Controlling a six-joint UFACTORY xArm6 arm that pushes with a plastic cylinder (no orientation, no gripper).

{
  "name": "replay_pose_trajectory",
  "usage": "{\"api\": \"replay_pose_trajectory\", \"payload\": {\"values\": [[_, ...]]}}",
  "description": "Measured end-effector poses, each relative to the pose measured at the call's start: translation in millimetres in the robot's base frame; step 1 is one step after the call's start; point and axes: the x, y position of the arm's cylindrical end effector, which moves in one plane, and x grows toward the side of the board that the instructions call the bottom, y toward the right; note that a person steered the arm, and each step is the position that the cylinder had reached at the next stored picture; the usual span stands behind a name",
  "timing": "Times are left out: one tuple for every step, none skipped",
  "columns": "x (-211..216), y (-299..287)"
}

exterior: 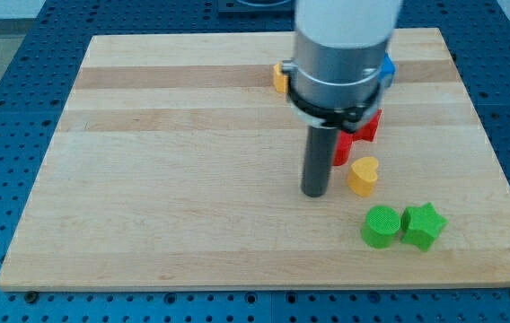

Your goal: Slide the yellow heart to the green star

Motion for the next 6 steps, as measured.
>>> {"api": "replay_pose_trajectory", "payload": {"values": [[-19,9],[-27,57],[-17,106],[-16,102],[-17,63],[-9,67]]}}
